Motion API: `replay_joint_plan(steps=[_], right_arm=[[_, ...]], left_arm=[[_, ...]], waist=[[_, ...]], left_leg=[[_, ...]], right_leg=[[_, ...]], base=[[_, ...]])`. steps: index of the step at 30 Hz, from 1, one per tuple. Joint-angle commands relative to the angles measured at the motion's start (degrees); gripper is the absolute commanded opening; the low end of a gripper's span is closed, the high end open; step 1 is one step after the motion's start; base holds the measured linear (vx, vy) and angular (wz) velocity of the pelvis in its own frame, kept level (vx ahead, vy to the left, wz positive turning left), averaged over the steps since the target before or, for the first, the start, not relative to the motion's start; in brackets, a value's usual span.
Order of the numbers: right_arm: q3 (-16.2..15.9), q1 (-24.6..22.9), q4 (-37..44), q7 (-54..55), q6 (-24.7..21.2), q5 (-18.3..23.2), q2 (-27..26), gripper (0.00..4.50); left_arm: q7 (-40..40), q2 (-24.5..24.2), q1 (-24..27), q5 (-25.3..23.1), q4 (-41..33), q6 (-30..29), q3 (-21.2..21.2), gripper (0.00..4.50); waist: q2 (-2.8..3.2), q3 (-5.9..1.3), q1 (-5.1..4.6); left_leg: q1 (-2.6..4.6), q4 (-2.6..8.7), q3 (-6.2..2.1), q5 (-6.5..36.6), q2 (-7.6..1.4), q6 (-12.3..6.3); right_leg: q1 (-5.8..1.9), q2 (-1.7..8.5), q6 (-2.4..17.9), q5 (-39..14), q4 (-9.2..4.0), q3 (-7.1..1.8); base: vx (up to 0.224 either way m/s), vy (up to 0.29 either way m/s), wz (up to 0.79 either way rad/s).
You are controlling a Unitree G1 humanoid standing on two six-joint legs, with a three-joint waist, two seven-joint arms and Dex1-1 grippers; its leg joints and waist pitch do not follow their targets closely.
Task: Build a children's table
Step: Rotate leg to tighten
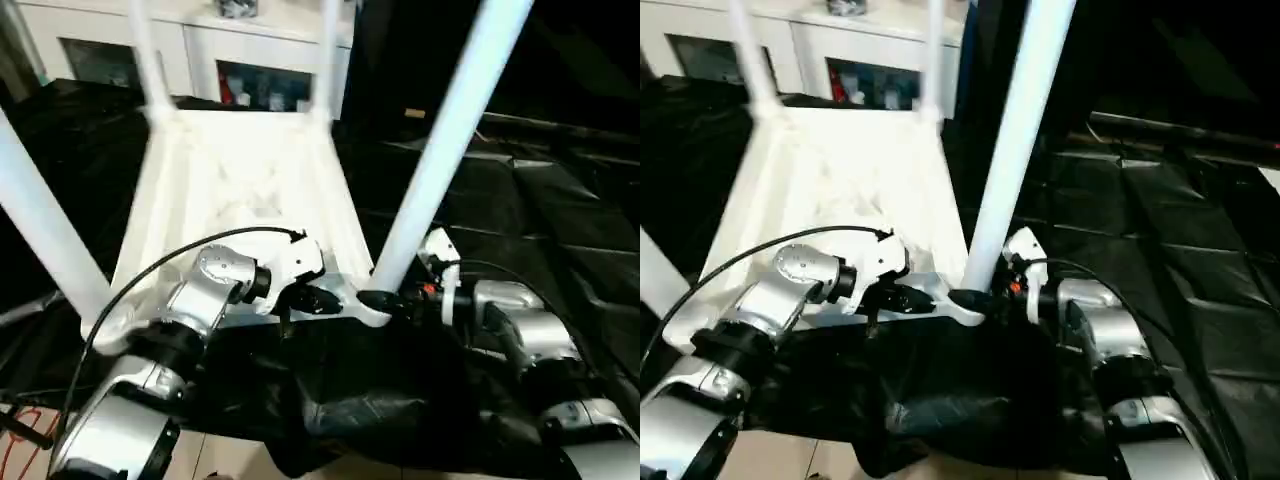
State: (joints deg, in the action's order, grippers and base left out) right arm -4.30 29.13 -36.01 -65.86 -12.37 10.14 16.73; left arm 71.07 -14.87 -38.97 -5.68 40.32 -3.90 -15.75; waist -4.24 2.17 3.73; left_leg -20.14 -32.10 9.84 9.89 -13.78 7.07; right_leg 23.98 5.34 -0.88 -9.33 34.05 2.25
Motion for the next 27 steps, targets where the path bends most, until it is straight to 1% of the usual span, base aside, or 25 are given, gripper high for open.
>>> replay_joint_plan(steps=[1,2,5,9,10,11,12,13,14,15,16,17,18,19,20,22,23,24,25,26,27], right_arm=[[-5.4,-0.82,4.42,-7.78,-1.34,2.37,-2.85,2.73],[-5.38,-0.86,4.67,-7.81,-1.65,2.36,-2.92,2.65],[-5.09,-0.86,5.02,-7.26,-2.25,2.37,-3.12,2.63],[-3.95,-0.59,4.13,-4.18,-2.04,2.22,-4.12,2.61],[-2.09,0.99,0.19,3.67,-0.81,0.37,-6.0,2.61],[-1.8,1.27,-0.52,5.06,-0.55,0.01,-6.32,2.59],[-0.85,2.27,-3.02,10.12,0.29,-1.29,-7.42,2.59],[0.08,3.2,-5.4,14.95,0.68,-2.33,-8.43,2.54],[1.33,4.47,-9.06,21.94,1.05,-3.6,-9.96,2.54],[1.9,5.02,-10.56,25.13,1.55,-4.07,-10.68,2.53],[2.28,5.41,-11.59,27.62,1.99,-4.46,-11.29,2.51],[2.58,5.73,-12.16,29.45,2.17,-4.66,-11.78,2.51],[2.75,5.91,-12.48,30.49,2.27,-4.77,-12.07,2.51],[3.26,6.8,-13.88,34.63,2.12,-5.21,-13.17,2.51],[3.51,7.23,-14.5,36.65,1.95,-5.44,-13.74,2.51],[3.19,7.89,-15.5,39.34,2.05,-6.4,-14.75,2.51],[2.76,7.97,-15.89,38.83,2.68,-6.83,-15.19,3.07],[2.38,8.06,-16.27,38.48,3.36,-7.24,-15.59,3.21],[2.27,8.28,-16.95,38.09,4.05,-7.33,-15.98,3.21],[2.49,8.21,-16.86,36.46,3.76,-6.59,-16.22,3.28],[2.49,8.21,-16.86,36.46,3.76,-6.59,-16.22,3.45]], left_arm=[[-3.83,1.39,-1.46,-0.21,2.46,-0.04,0.14,0.0],[-3.77,1.43,-1.44,-0.24,2.57,0.09,0.1,0.0],[-3.93,1.68,-1.59,-0.31,3.39,0.66,-0.03,0.0],[-5.45,1.95,-1.4,-0.39,3.35,0.12,0.04,0.0],[-8.48,2.68,-1.3,-0.83,3.06,-1.34,0.44,0.0],[-9.03,2.82,-1.29,-0.9,3.01,-1.57,0.51,0.0],[-10.7,3.42,-1.23,-1.02,2.85,-2.44,0.77,0.0],[-11.71,4.03,-1.05,-1.01,2.46,-3.27,0.87,0.0],[-12.6,5.16,-0.6,-1.01,1.52,-4.21,0.53,0.0],[-12.81,5.74,-0.4,-1.0,1.03,-4.62,0.25,0.0],[-13.04,6.23,-0.24,-1.02,0.62,-4.95,0.02,0.0],[-13.27,6.57,-0.19,-1.06,0.44,-5.13,-0.11,0.0],[-13.4,6.77,-0.17,-1.08,0.33,-5.24,-0.17,0.0],[-13.75,7.63,0.05,-1.25,-0.42,-5.75,-0.63,0.0],[-13.92,8.04,0.19,-1.35,-0.86,-6.02,-0.86,0.0],[-14.06,8.98,0.56,-1.4,-2.28,-6.83,-1.38,0.0],[-14.04,9.51,0.78,-1.33,-3.11,-7.22,-1.66,0.0],[-14.03,9.96,0.97,-1.23,-3.87,-7.58,-1.88,0.0],[-14.27,10.29,1.11,-1.11,-4.5,-8.0,-2.1,0.0],[-14.52,10.51,1.11,-1.01,-4.75,-8.24,-2.18,0.0],[-14.52,10.51,1.11,-1.01,-4.75,-8.24,-2.18,0.0]], waist=[[0.0,-3.07,-0.06],[-0.03,-3.08,-0.03],[-0.15,-3.08,0.11],[-0.21,-2.98,0.18],[-0.23,-2.9,0.1],[-0.19,-2.85,-0.07],[-0.13,-2.77,-0.39],[-0.49,-2.81,-0.67],[-0.52,-2.71,-1.07],[-0.3,-2.66,-1.62],[-0.39,-2.7,-2.0],[-0.44,-2.74,-2.11],[-0.5,-2.75,-2.12],[-0.48,-2.78,-2.13],[-0.31,-2.75,-2.33],[-0.19,-2.75,-2.49],[-0.22,-2.79,-2.56],[-0.2,-2.86,-2.59],[-0.13,-2.88,-2.7],[-0.13,-2.93,-2.68],[-0.25,-2.97,-2.65]], left_leg=[[-0.14,3.42,1.26,14.7,0.85,-2.41],[-0.18,3.38,1.29,14.16,0.89,-2.54],[-0.18,3.33,1.34,13.66,0.92,-2.65],[-0.21,3.4,1.3,14.27,0.89,-2.44],[-0.28,3.51,1.26,14.34,0.9,-2.07],[-0.39,3.58,1.19,14.79,0.87,-1.6],[-0.34,3.7,1.05,16.27,0.92,-0.7],[-0.33,3.67,1.03,16.53,0.97,-0.42],[-0.61,3.88,0.81,16.64,1.03,0.24],[-0.57,3.92,0.71,17.6,1.08,0.66],[-0.66,3.91,0.57,18.0,1.08,0.88],[-0.67,3.83,0.58,18.22,1.15,0.76],[-0.48,3.76,0.67,18.38,1.18,0.36],[-0.32,3.7,0.72,18.59,1.18,0.14],[-0.37,3.78,0.71,18.63,1.13,0.23],[-0.27,3.79,0.75,19.15,1.08,0.18],[-0.36,3.77,0.75,19.26,1.1,0.15],[-0.36,3.78,0.75,19.47,1.05,-0.03],[-0.29,3.73,0.8,19.43,1.01,-0.12],[-0.25,3.66,0.88,19.38,1.04,-0.28],[-0.49,3.68,0.86,18.48,1.07,-0.58]], right_leg=[[-2.76,1.17,11.74,-15.02,-3.86,-1.04],[-2.81,1.12,11.95,-14.16,-3.77,-1.05],[-2.85,1.1,12.0,-13.82,-3.71,-1.01],[-2.8,1.22,11.54,-15.67,-3.88,-0.99],[-2.67,1.31,11.12,-16.9,-3.94,-1.03],[-2.62,1.36,10.78,-17.99,-3.94,-0.98],[-2.48,1.45,9.73,-21.46,-4.22,-0.86],[-2.48,1.39,9.33,-22.51,-4.35,-0.85],[-2.62,1.42,8.56,-24.34,-4.41,-0.74],[-2.4,1.44,7.9,-26.08,-4.62,-0.72],[-2.48,1.51,7.42,-26.94,-4.78,-0.67],[-2.44,1.44,7.23,-26.99,-4.78,-0.65],[-2.24,1.4,7.15,-26.83,-4.95,-0.73],[-2.11,1.31,7.26,-26.59,-5.0,-0.76],[-2.03,1.3,7.75,-25.78,-4.9,-0.84],[-1.96,1.13,8.2,-24.19,-4.8,-0.83],[-2.04,1.11,8.37,-23.81,-4.72,-0.81],[-2.1,1.08,8.63,-23.12,-4.67,-0.78],[-1.98,1.09,9.12,-22.27,-4.62,-0.84],[-1.99,1.01,9.48,-21.56,-4.62,-0.87],[-2.3,0.97,9.75,-19.78,-4.36,-0.92]], base=[[0.0,0.0,0.0],[0.0,0.0,0.0],[0.0,0.0,0.0],[0.0,0.0,0.0],[0.0,0.0,0.0],[0.0,0.0,0.0],[0.0,0.0,0.0],[0.0,0.0,0.0],[0.0,0.0,0.0],[0.0,0.0,0.0],[0.0,0.0,0.0],[0.0,0.0,0.0],[0.0,0.0,0.0],[0.0,0.0,0.0],[0.0,0.0,0.0],[0.0,0.0,0.0],[0.0,0.0,0.0],[0.0,0.0,0.0],[0.0,0.0,0.0],[0.0,0.0,0.0],[0.0,0.0,0.0]])
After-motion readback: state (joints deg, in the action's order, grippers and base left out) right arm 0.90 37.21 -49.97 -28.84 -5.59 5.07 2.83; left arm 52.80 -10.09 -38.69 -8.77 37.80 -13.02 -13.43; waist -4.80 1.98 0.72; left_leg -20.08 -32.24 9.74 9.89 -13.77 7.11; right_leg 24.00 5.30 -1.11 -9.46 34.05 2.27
